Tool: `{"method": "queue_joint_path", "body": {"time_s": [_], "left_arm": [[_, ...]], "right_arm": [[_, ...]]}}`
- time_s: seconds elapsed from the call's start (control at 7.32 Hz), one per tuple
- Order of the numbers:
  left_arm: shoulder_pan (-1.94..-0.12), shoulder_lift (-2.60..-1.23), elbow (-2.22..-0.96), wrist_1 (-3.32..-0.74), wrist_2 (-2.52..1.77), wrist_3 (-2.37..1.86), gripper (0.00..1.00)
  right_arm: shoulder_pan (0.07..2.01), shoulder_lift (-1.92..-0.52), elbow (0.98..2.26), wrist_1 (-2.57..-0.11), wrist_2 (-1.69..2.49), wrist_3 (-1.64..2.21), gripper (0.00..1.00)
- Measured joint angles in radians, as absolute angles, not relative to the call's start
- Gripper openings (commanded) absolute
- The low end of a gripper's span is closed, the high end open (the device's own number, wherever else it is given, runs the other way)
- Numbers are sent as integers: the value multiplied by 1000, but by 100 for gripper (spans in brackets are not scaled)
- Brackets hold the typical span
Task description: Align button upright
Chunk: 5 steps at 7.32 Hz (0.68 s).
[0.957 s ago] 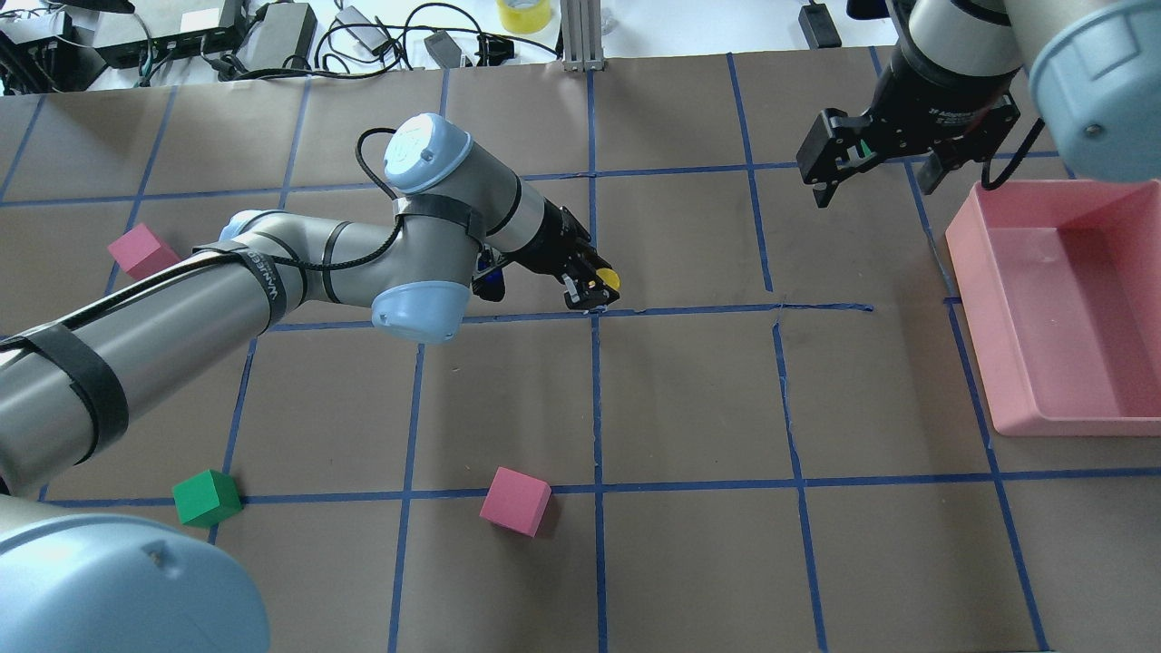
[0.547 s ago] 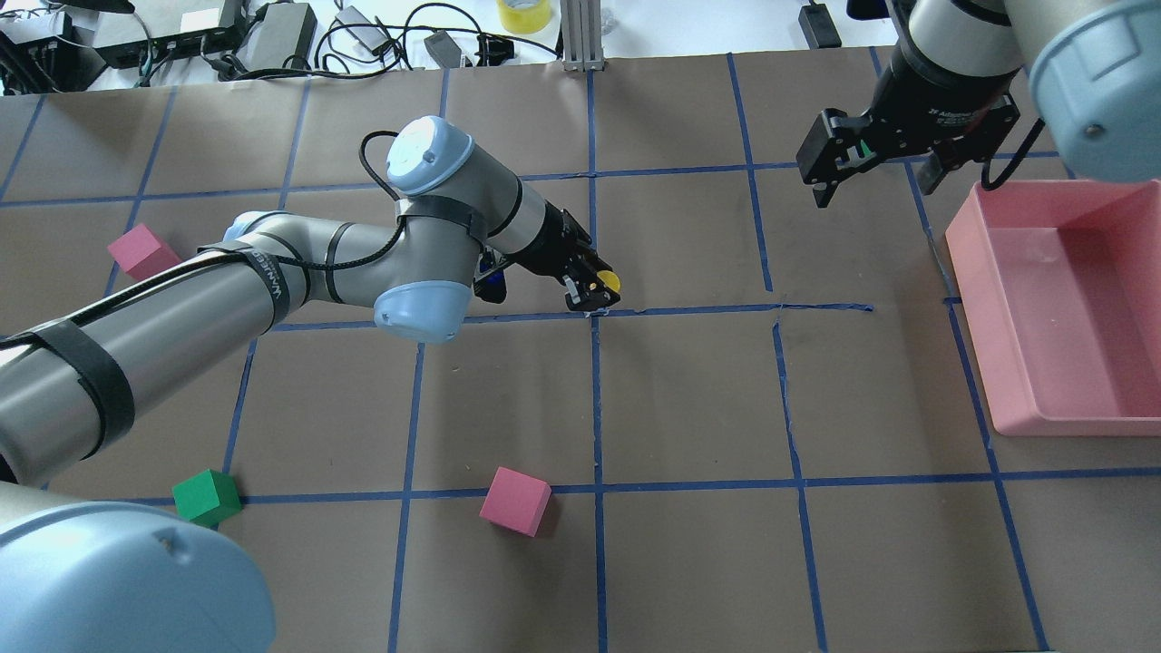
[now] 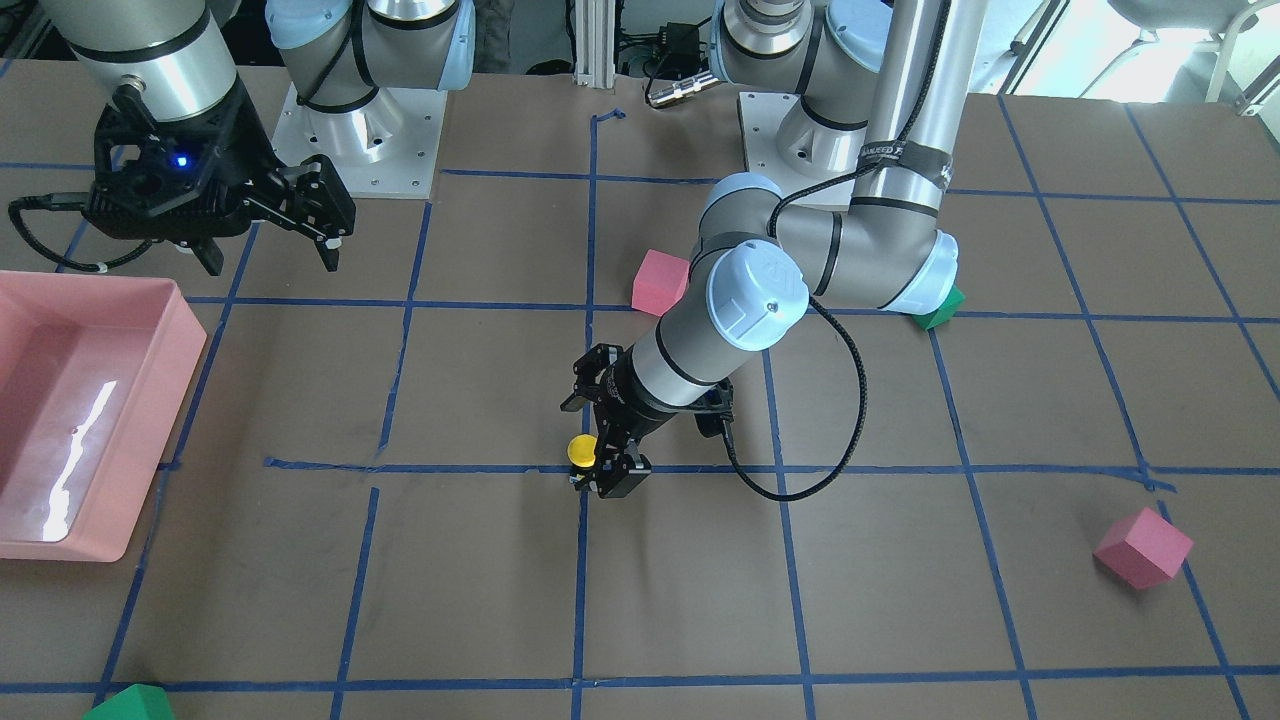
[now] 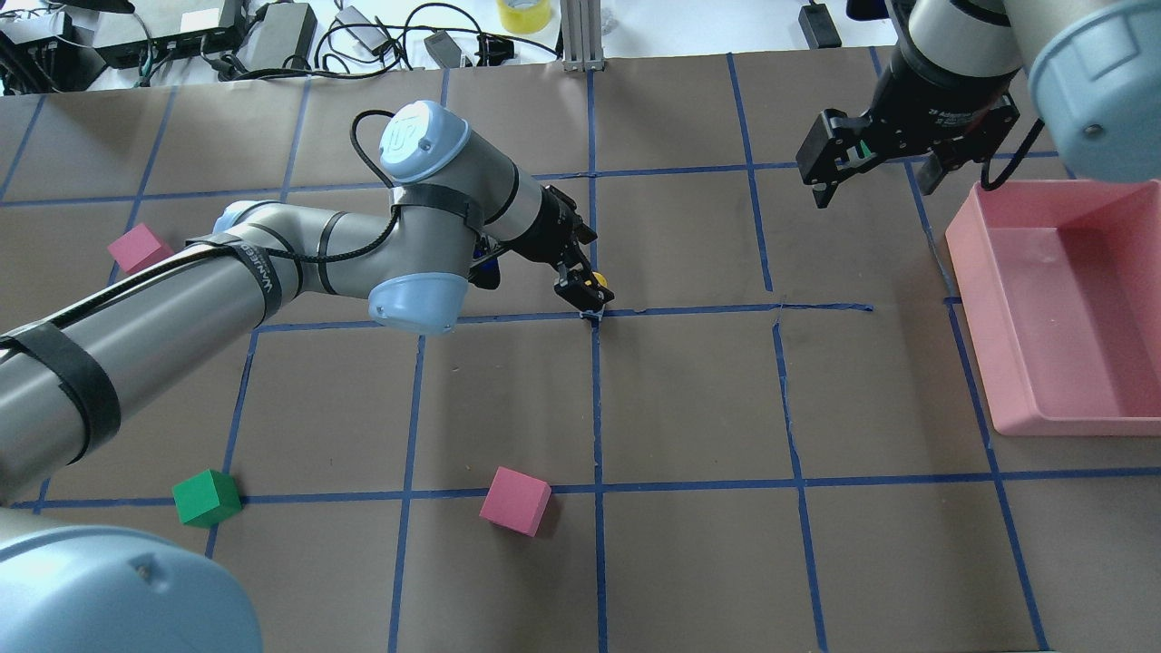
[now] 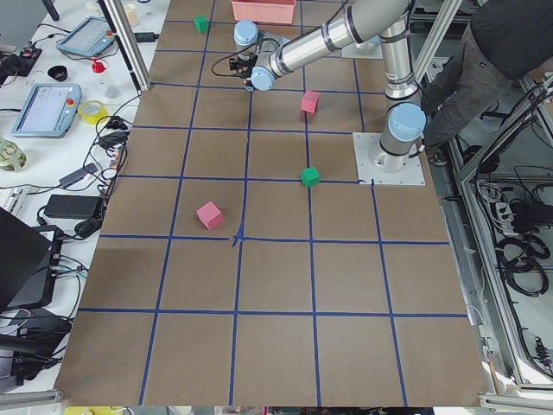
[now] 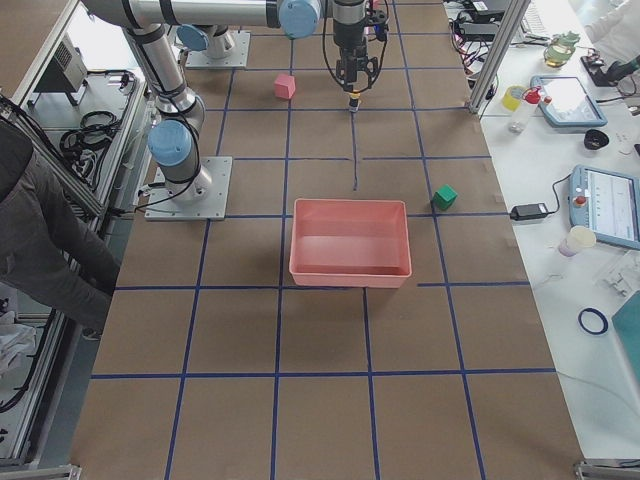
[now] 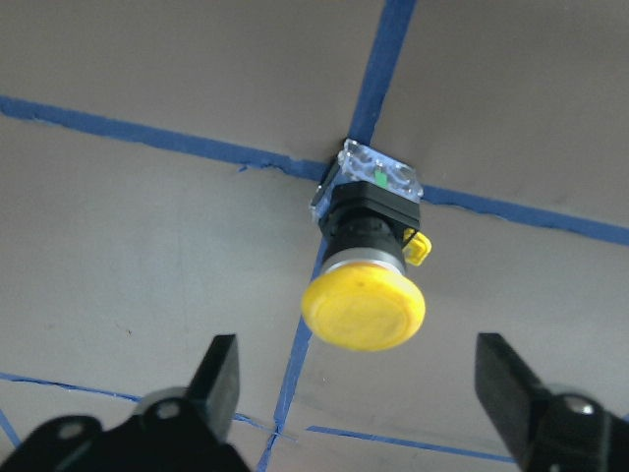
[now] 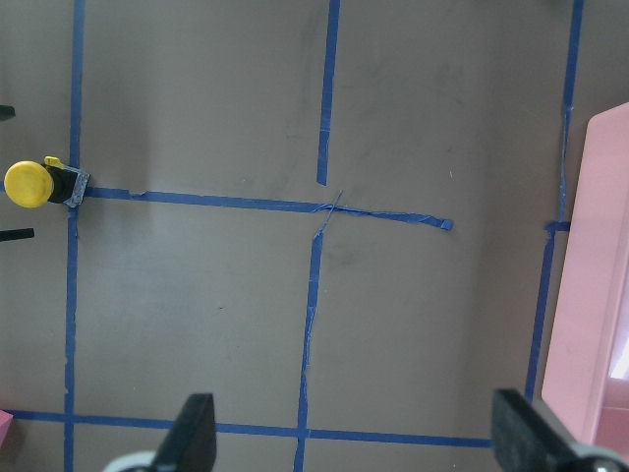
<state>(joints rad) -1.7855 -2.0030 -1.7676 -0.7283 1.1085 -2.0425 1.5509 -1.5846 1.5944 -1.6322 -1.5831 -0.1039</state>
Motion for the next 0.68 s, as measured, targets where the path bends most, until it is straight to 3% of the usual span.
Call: {"method": "queue_joint_path", "body": {"time_s": [0.41,0.68], "left_arm": [[-1766,-1919,-1666,-790,1206,-2024,100],[-1746,-1855,-1544,-1028,1257,-1871,100]], "right_arm": [[1551,-1585,1595,-1632,-1583,-104,100],[1551,-1585,1595,-1632,-1582,-102,100]]}}
